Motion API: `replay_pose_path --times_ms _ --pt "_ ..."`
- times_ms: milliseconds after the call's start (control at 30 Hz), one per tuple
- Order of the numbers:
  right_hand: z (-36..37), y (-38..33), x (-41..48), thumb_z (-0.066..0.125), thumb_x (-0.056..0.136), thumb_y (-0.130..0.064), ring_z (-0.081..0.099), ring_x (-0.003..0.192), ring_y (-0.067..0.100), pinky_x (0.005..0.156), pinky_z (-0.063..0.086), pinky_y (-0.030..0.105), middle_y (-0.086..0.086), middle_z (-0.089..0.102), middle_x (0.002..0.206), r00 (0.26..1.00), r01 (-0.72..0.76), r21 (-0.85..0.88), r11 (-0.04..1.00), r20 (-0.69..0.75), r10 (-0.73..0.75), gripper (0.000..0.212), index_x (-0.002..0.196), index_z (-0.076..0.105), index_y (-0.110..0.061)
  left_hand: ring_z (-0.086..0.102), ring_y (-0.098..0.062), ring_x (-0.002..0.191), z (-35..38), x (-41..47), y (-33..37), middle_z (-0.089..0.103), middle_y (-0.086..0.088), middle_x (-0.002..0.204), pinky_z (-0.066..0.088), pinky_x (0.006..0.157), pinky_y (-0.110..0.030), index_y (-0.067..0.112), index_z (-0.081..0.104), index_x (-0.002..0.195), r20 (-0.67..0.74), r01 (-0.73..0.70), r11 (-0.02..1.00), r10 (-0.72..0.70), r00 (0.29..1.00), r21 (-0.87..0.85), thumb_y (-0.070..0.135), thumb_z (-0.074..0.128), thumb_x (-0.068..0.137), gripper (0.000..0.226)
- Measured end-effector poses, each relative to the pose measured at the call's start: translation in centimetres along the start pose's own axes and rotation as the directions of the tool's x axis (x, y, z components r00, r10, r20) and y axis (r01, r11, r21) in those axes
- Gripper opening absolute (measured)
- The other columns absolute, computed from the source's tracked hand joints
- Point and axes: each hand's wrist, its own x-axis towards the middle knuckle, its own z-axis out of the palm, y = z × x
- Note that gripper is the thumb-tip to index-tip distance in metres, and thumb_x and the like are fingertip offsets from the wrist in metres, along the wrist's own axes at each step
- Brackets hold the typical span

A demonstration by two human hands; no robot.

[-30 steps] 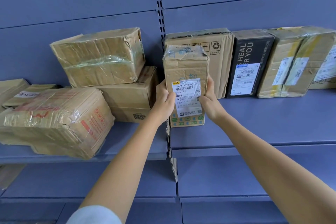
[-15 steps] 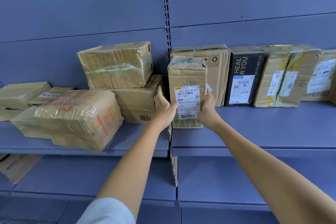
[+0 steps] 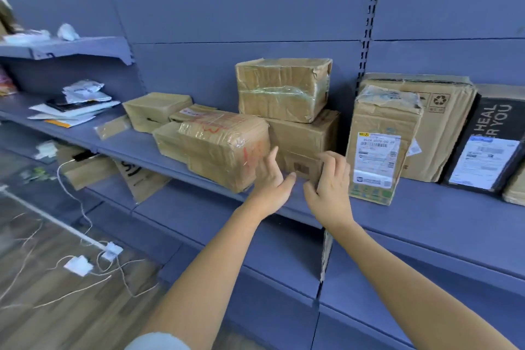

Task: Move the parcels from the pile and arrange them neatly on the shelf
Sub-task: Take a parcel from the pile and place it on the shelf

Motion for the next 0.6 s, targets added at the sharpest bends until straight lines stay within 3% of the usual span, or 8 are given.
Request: replay_pose_path --times_ms 100,267,433,600 --pt "4.0 -2.8 -1.4 0.053 0.073 -0.004 0.038 0.099 0.027 0.083 0.039 0.039 0.018 0.046 0.110 0.993 0.045 0.079 0.996 0.102 -0.053 0.042 0.112 0.041 -0.013 0.006 -0.017 0.143 -3.6 -3.2 -2.7 0.008 -0.003 0.152 0.010 0.116 -0.032 0.022 0.002 0.151 -0.096 0.079 0.994 -0.071 0.993 0.077 0.029 0.047 0.098 0.070" --pt "9.1 -7.3 -4.0 0.057 0.073 0.007 0.041 0.101 0.033 0.089 0.038 0.040 0.011 0.043 0.110 0.960 0.005 0.215 0.977 0.274 -0.065 0.042 0.114 0.048 -0.002 0.014 -0.019 0.140 -9.3 -6.3 -7.2 0.016 -0.003 0.149 0.017 0.107 -0.029 0.021 0.010 0.150 -0.221 0.234 0.971 -0.218 0.951 0.050 0.028 0.044 0.100 0.061" --pt "11.6 -9.8 -5.2 0.053 0.081 0.003 0.035 0.114 0.022 0.096 0.029 0.026 0.007 0.042 0.125 0.898 0.017 0.204 0.979 0.427 -0.105 0.050 0.129 0.046 -0.006 0.014 -0.018 0.142 -12.5 -7.2 -10.8 0.013 -0.002 0.151 0.023 0.114 -0.039 0.025 0.004 0.151 -0.182 0.260 0.965 -0.251 0.951 0.029 0.030 0.043 0.100 0.065" --pt "16.1 -13.4 -3.7 0.053 0.085 0.001 0.044 0.118 0.024 0.096 0.039 0.031 0.006 0.044 0.128 0.876 0.006 0.200 0.980 0.472 -0.102 0.045 0.130 0.048 -0.006 0.013 -0.017 0.143 -16.5 -6.6 -13.7 0.009 -0.002 0.152 0.024 0.115 -0.040 0.025 0.002 0.150 -0.099 0.185 0.981 -0.178 0.979 0.065 0.029 0.043 0.100 0.065"
